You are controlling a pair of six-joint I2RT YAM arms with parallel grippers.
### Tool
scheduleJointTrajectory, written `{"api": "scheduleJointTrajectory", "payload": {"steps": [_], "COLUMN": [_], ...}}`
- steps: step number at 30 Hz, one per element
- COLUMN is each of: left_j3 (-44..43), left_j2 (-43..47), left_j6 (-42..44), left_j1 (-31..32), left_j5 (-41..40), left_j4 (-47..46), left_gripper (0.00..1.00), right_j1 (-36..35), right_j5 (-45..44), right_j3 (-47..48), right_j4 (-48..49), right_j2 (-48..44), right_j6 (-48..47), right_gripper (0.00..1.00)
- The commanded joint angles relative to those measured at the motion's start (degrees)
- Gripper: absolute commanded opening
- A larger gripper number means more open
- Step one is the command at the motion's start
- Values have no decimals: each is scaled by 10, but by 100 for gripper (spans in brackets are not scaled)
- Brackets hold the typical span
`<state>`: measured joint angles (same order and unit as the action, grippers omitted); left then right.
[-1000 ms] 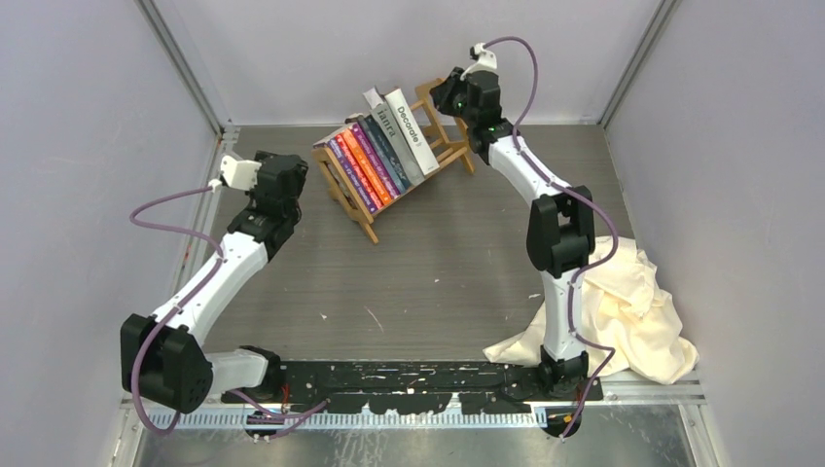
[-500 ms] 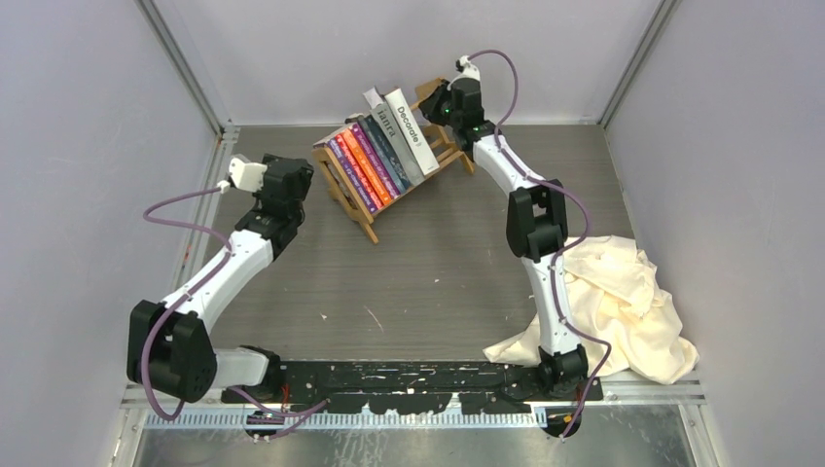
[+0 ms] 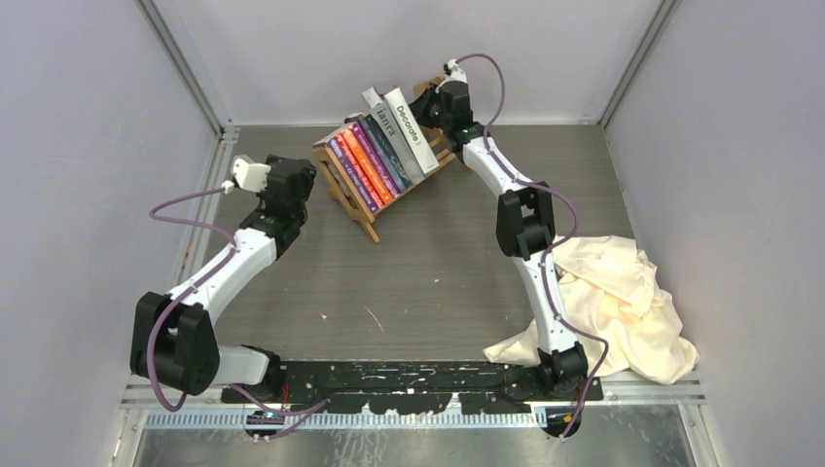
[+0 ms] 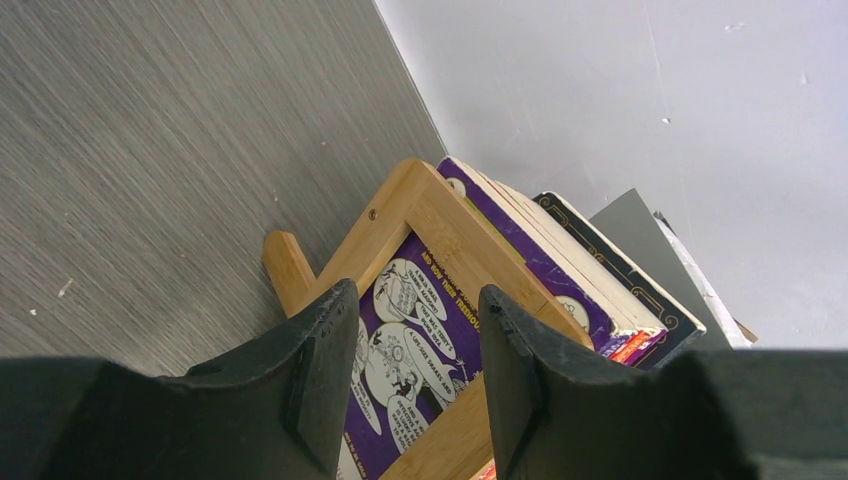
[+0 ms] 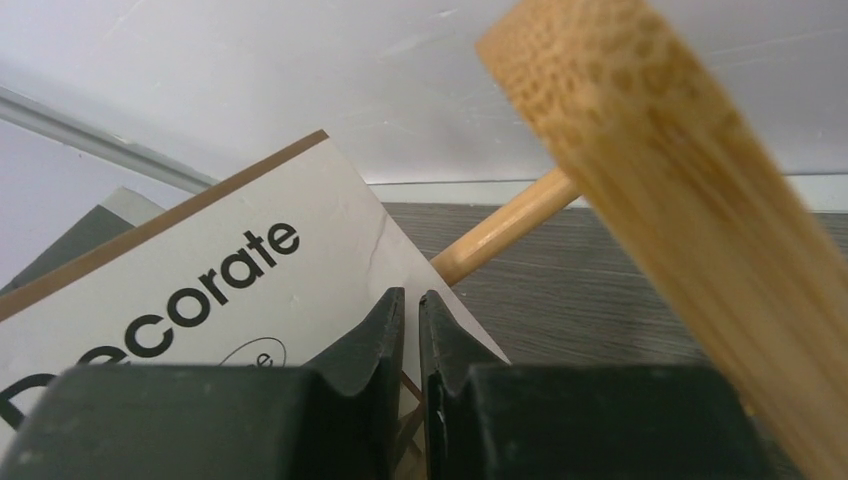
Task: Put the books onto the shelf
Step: Adjust the book on the shelf.
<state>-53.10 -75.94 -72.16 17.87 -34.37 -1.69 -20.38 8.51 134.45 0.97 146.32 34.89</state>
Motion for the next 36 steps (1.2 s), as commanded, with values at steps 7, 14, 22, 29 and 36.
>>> {"api": "scheduleJointTrajectory", "payload": {"steps": [7, 14, 22, 29, 36], "left_j3": [-6, -7, -2, 1, -3], "left_j2": [-12, -10, -3, -1, 7], "left_j6": [-6, -3, 0, 0, 6], "left_j1": [-4, -4, -4, -3, -2], "left_j5": [0, 2, 5, 8, 6], "left_j4": [-43, -48, -52, -57, -52], "left_gripper": [47, 47, 47, 46, 46], "right_j1": [9, 8, 8, 8, 17], "right_j5": [0, -9, 14, -13, -40], "right_j3": [-47, -106, -109, -144, -148], "right_j4": [0, 7, 1, 7, -4], "right_j2": [-20, -52, -55, -94, -126], "right_j6": [14, 16, 27, -3, -32], "right_gripper": [16, 16, 16, 21, 43]}}
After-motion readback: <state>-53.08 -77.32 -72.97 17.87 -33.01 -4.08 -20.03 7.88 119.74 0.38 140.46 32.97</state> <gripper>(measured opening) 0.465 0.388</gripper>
